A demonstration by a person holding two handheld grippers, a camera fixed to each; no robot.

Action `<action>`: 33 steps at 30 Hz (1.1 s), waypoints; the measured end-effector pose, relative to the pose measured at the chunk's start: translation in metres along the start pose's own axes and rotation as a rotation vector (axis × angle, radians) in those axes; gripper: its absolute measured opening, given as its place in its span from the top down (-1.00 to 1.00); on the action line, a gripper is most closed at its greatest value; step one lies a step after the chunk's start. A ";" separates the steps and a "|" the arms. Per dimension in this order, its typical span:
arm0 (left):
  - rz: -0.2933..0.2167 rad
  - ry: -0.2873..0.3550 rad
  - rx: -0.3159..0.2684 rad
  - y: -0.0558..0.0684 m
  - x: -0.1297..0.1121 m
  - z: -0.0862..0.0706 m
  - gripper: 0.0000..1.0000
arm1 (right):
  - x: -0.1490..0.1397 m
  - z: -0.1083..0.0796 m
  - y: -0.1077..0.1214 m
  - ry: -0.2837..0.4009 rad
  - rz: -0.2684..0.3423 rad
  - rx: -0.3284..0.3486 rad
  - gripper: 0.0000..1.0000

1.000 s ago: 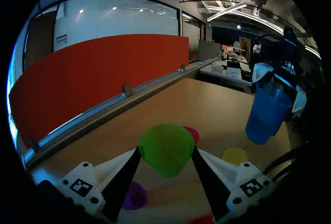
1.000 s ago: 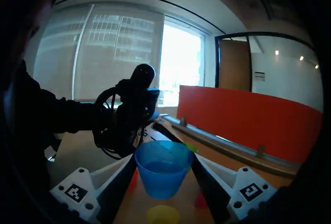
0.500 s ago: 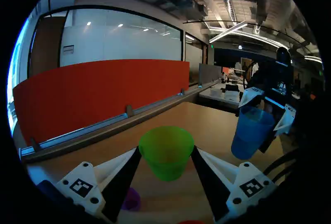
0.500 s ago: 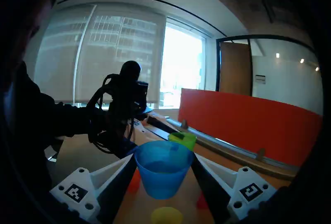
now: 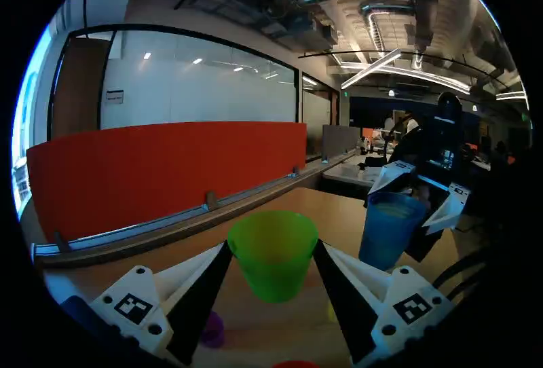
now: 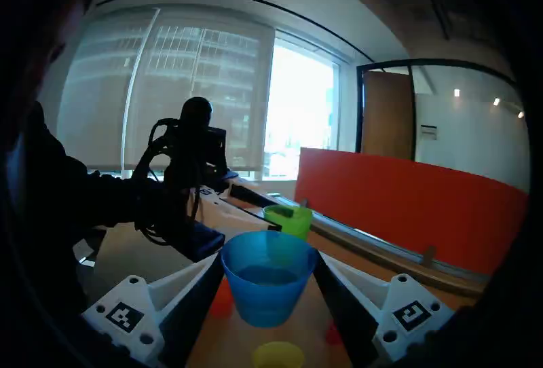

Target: Pour water

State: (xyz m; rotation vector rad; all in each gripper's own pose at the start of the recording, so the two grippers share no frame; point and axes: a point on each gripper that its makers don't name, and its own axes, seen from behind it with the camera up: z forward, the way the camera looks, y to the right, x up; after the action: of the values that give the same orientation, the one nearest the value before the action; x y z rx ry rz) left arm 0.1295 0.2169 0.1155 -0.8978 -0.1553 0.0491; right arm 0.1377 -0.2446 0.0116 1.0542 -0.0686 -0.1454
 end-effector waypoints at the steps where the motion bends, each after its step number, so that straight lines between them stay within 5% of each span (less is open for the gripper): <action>1: -0.001 0.006 0.000 0.001 0.001 -0.002 -0.74 | 0.001 0.000 -0.001 0.001 0.000 0.001 -0.85; 18: 0.001 0.065 0.022 0.013 0.010 -0.029 -0.74 | 0.003 0.003 -0.010 -0.002 -0.005 0.015 -0.85; 33: 0.010 0.049 0.011 0.025 -0.010 -0.042 -0.74 | -0.001 0.008 -0.014 -0.010 -0.001 0.027 -0.85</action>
State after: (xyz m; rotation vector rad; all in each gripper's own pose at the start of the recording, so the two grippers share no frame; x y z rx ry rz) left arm 0.1269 0.1987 0.0686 -0.8883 -0.1048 0.0374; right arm 0.1348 -0.2582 0.0037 1.0809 -0.0787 -0.1513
